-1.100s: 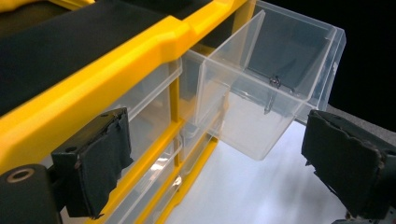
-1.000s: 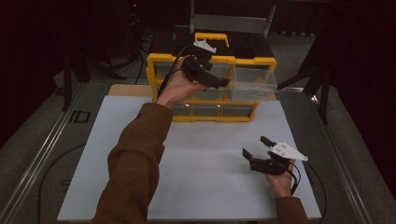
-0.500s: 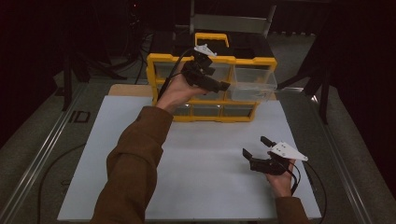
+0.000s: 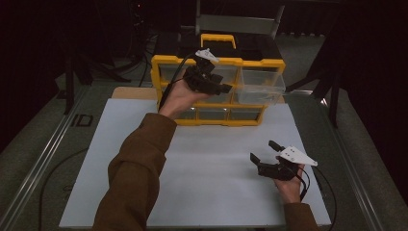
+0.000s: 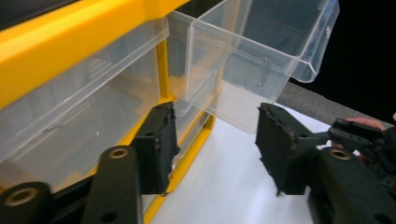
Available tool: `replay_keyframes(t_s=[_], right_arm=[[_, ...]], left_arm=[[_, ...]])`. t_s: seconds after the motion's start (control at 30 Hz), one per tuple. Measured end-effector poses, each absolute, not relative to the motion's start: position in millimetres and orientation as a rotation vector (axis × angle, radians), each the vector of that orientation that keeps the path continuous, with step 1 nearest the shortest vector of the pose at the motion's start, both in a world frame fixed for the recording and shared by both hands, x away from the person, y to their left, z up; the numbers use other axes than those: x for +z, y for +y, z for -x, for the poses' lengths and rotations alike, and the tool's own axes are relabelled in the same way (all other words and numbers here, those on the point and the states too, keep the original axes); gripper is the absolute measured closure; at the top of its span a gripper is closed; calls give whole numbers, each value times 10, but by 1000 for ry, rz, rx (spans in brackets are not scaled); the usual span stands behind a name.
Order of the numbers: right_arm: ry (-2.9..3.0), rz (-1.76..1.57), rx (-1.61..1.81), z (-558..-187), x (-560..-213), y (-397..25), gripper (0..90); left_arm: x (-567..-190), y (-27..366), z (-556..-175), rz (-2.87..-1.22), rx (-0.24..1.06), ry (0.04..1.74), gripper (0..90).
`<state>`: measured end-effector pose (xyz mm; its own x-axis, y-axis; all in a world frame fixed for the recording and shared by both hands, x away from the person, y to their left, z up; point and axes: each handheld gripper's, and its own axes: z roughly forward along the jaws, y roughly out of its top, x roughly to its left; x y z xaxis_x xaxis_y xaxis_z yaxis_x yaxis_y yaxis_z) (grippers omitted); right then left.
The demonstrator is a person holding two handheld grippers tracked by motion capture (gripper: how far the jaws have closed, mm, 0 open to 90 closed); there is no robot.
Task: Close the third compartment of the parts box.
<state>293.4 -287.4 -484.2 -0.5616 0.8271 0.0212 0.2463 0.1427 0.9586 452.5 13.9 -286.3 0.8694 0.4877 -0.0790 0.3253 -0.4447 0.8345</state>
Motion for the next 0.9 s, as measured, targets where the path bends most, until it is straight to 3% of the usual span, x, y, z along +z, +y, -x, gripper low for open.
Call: replay_keyframes(t_s=[0.27, 0.63, 0.9], right_arm=[[1899, -1025, 1433, -2932, -4842, -2869, 92], [1899, -1027, 1434, -2931, -4841, -2868, 92], [1895, -1021, 1435, -2930, -4842, -2869, 91]], left_arm=[[-2886, 123, -4488, -2103, 148, 568, 604], [-2897, 71, -4441, -2145, 156, 533, 899], [-2883, 3, -4397, -2118, 132, 493, 900]])
